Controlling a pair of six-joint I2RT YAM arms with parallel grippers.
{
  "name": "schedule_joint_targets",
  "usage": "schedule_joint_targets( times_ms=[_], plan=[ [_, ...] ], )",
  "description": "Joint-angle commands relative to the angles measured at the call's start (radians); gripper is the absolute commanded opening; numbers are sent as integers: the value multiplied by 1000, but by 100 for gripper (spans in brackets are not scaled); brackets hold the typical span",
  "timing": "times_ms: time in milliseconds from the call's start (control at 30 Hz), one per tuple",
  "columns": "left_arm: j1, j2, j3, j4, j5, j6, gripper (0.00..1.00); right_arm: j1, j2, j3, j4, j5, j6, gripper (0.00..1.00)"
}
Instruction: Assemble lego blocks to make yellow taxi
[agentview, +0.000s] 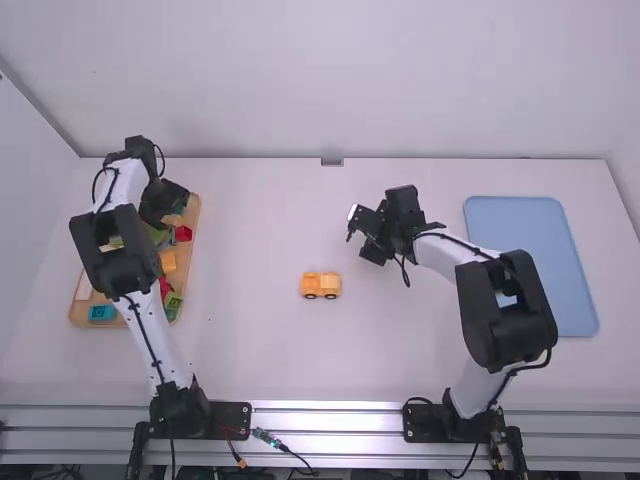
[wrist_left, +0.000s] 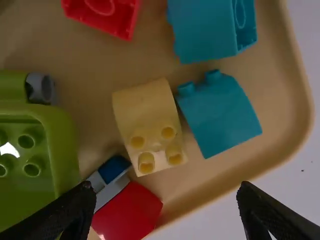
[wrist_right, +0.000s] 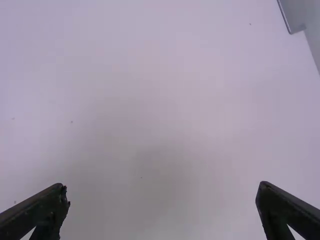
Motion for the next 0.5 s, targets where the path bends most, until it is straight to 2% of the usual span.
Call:
schedule_joint_targets(
  times_ms=[0,467],
  plan=[
    [2,2,24,-18,-16,9,76,1,-18,-5,-3,-5,10,99],
    [2,2,22,-13,-60,13,76,2,-18,-5,-2,-1,10,99]
  ],
)
